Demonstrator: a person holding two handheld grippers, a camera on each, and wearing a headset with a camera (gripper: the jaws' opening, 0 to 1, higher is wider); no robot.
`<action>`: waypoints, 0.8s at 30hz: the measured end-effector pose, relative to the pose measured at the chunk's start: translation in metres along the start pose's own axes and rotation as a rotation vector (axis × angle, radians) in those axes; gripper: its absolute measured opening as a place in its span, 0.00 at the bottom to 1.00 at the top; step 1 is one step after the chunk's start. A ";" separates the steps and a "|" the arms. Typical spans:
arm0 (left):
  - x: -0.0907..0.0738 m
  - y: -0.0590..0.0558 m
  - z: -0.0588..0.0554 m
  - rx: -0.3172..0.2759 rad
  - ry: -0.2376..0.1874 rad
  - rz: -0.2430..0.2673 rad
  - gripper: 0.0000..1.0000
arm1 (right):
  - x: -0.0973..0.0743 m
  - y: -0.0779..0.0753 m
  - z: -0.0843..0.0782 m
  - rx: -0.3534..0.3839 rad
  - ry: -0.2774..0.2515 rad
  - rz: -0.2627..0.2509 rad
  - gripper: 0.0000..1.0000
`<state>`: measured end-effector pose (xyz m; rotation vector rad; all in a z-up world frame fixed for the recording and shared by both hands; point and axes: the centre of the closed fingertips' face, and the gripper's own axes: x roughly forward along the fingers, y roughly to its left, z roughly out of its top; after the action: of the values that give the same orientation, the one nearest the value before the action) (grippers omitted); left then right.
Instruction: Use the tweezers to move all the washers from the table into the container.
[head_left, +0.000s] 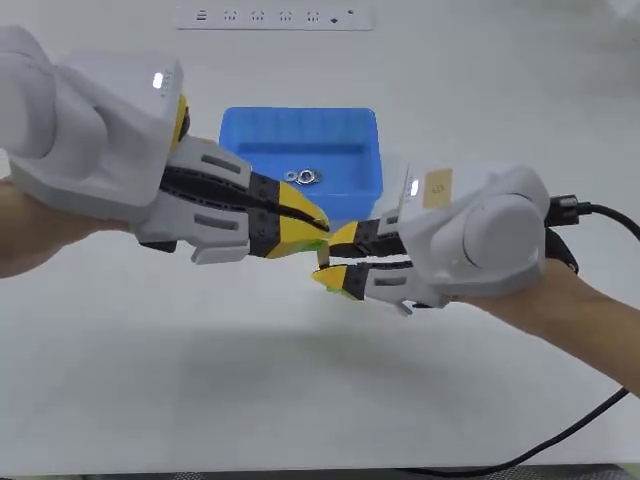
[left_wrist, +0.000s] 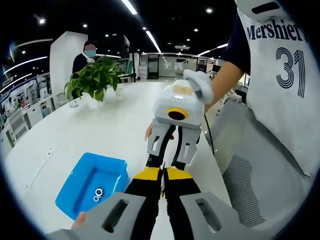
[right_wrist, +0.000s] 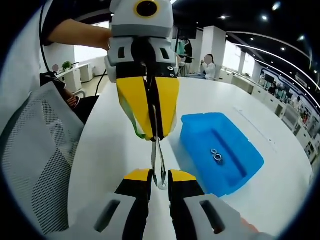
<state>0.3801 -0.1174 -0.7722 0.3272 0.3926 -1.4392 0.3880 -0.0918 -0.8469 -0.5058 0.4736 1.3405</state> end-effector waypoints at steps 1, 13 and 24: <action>0.000 0.001 -0.001 -0.001 0.003 0.001 0.06 | 0.000 0.000 0.000 0.001 0.001 0.001 0.14; 0.002 0.003 -0.006 -0.010 0.006 -0.004 0.06 | 0.005 0.000 -0.003 0.020 -0.002 0.008 0.14; 0.006 0.004 -0.010 -0.015 0.016 -0.012 0.06 | 0.007 0.000 -0.005 0.037 -0.005 0.011 0.14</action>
<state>0.3835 -0.1182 -0.7841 0.3246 0.4192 -1.4457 0.3887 -0.0891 -0.8551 -0.4702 0.4969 1.3414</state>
